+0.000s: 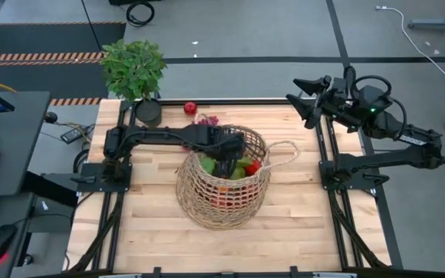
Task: Build produce basket
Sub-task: Put the green cucumber into the brown basket, then put the red apple into the brown basket
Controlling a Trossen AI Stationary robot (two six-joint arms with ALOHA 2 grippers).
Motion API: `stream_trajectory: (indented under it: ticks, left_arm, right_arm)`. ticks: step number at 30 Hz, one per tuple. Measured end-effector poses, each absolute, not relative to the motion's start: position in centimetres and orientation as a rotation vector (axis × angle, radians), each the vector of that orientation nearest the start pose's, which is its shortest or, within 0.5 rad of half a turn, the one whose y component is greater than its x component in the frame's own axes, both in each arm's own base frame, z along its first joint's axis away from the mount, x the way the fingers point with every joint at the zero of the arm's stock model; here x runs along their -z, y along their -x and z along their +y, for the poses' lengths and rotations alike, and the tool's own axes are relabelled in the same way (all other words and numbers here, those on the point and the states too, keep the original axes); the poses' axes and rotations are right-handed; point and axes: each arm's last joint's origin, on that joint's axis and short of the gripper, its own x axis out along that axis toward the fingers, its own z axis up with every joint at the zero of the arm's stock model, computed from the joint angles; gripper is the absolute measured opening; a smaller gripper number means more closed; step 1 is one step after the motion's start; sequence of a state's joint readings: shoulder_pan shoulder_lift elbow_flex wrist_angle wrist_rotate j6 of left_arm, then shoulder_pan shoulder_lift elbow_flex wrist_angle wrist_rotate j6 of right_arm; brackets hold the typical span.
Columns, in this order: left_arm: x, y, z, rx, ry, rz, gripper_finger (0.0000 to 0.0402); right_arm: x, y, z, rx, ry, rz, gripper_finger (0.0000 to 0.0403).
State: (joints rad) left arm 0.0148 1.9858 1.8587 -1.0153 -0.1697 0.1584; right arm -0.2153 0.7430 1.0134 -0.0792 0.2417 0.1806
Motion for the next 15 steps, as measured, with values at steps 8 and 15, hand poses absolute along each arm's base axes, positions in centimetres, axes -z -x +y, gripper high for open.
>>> stream_trajectory:
  ticks: [8,15]
  left_arm:
    - [-30.3,-41.4,2.9,-0.118,0.059,1.113,0.0335]
    - [-37.4,-38.8,7.7,-0.301,0.167,0.871,0.0328]
  right_arm:
    - [-42.3,-13.7,-3.7,0.437,-0.180,-0.229,0.0349]
    - [-42.3,-13.7,-3.7,0.433,-0.186,-0.230,0.0349]
